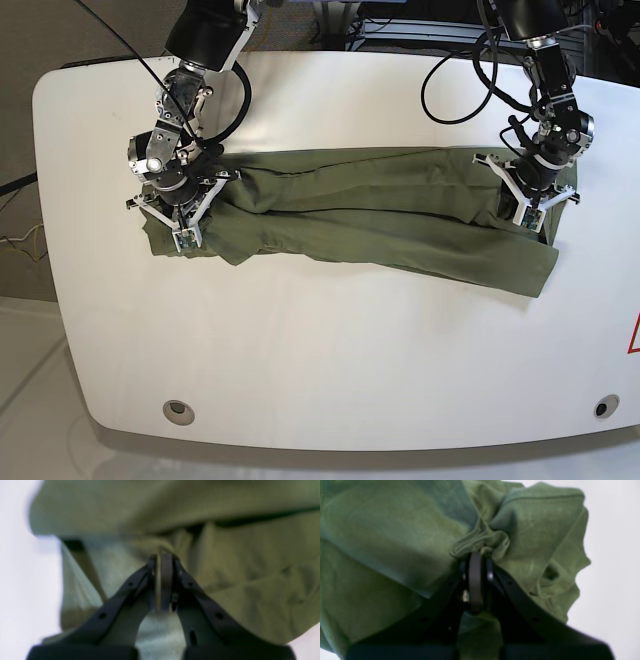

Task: Fold the T-shirt properly
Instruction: 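Open the left gripper and move it to the strip's end corner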

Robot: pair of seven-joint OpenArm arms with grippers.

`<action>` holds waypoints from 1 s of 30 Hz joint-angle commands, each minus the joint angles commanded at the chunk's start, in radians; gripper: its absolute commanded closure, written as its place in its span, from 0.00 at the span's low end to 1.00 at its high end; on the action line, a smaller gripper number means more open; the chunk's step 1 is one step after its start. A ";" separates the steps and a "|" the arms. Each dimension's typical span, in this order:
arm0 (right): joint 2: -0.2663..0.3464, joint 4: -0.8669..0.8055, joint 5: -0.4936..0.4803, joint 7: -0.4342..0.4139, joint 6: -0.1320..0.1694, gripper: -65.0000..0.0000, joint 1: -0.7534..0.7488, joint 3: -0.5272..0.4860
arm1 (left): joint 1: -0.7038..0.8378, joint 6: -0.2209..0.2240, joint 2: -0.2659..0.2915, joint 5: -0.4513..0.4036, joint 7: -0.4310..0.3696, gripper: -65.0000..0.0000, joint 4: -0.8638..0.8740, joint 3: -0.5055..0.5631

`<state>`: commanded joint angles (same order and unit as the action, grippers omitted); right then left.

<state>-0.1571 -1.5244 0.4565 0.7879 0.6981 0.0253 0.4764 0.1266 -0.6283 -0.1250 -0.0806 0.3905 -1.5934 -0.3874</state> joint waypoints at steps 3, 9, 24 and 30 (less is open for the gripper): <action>0.000 -0.032 0.000 0.000 0.000 1.00 0.000 0.000 | 0.006 0.000 0.000 0.000 0.000 0.99 -0.011 0.000; 0.000 -0.058 -0.002 0.000 0.000 1.00 0.000 -0.005 | 0.023 -0.002 0.000 0.003 0.052 0.99 -0.083 0.000; 0.000 -0.138 -0.002 0.002 0.000 0.53 -0.008 0.000 | 0.026 -0.002 0.000 0.005 0.157 0.99 -0.216 -0.005; 0.000 -0.186 0.000 0.006 0.000 0.52 -0.009 0.000 | 0.028 -0.002 0.003 0.003 0.166 0.95 -0.216 -0.075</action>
<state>-0.1571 -1.7100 0.4565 0.7940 0.6981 0.0161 0.4764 0.1542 -0.6299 -0.1220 -0.0775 0.5562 -1.8098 -0.4626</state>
